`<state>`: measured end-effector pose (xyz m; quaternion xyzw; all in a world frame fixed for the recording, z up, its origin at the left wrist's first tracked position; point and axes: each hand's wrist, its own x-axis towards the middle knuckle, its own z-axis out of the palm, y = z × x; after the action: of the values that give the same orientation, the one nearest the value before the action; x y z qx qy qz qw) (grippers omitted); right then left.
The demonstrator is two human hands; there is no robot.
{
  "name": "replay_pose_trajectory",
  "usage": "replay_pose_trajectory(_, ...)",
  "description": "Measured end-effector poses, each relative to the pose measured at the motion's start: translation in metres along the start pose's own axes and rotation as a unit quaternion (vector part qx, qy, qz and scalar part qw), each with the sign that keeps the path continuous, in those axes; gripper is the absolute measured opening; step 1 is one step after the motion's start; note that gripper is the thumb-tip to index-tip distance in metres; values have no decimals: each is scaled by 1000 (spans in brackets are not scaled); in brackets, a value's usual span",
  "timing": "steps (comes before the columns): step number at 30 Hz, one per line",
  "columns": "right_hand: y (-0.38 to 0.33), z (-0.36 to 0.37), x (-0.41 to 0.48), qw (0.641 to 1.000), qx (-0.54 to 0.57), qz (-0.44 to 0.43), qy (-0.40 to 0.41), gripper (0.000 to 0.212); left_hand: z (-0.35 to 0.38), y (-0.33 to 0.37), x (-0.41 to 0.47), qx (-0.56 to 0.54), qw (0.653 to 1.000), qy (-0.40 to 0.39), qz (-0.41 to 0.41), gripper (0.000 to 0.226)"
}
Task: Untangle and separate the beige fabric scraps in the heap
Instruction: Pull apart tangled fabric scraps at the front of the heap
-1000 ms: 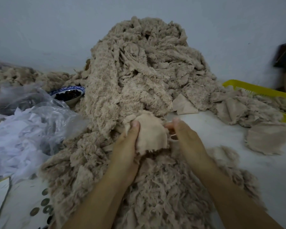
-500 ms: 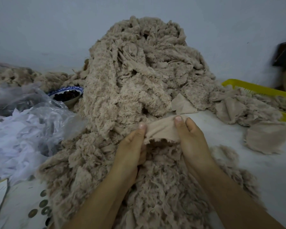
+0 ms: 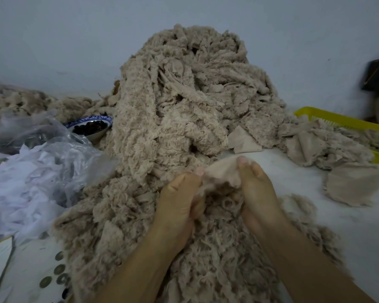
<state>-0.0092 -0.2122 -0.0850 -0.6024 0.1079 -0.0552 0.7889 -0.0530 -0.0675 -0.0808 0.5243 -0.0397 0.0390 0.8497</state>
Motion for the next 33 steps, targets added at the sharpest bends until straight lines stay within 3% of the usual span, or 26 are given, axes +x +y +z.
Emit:
replay_pose_trajectory(4, -13, -21, 14, 998, 51, -7, 19, 25, -11, 0, 7, 39, 998, 40, 31, 42)
replay_pose_trajectory(8, -9, -2, -3, 982, 134, 32, -130, 41, -8, -9, 9, 189, 981, -46, -12, 33)
replay_pose_trajectory(10, -12, 1, -9, 970, 156, 30, -187, 46, -7, -10, 9, 203, 975, -64, -61, 51)
replay_pose_trajectory(13, -13, -4, -15, 950, 138, 53, -274, 42, -8, -8, 13, 76, 988, -101, -90, 79)
replay_pose_trajectory(17, -6, -9, -16, 934, -74, 36, -347, 28, -13, 7, 13, -133, 979, -106, -108, 72)
replay_pose_trajectory(20, -2, -11, -11, 930, -194, 30, -311, 50, -18, 11, 15, -146, 984, -65, -80, 49)
replay_pose_trajectory(22, -1, -8, -9, 942, -179, 11, -284, 42, -16, 10, 13, -119, 991, -43, -53, 37)
replay_pose_trajectory(23, -1, -7, -9, 949, -157, -13, -272, 34, -14, 8, 11, -82, 995, -38, -33, 32)
replay_pose_trajectory(25, -1, -4, -11, 951, -152, -82, -256, 33, -11, 3, 6, 92, 995, -17, 36, 22)
replay_pose_trajectory(27, 1, -1, -14, 941, -191, -140, -242, 40, -8, -2, 2, 303, 943, -34, 134, 14)
replay_pose_trajectory(29, 2, 1, -16, 935, -219, -185, -209, 28, -7, -7, 0, 402, 894, -74, 185, 23)
replay_pose_trajectory(30, 2, 2, -16, 939, -211, -203, -181, 21, -6, -9, 0, 414, 887, -91, 184, 24)
replay_pose_trajectory(33, 2, 0, -11, 961, -161, -200, -102, 30, -7, -12, -1, 403, 896, -128, 137, 29)
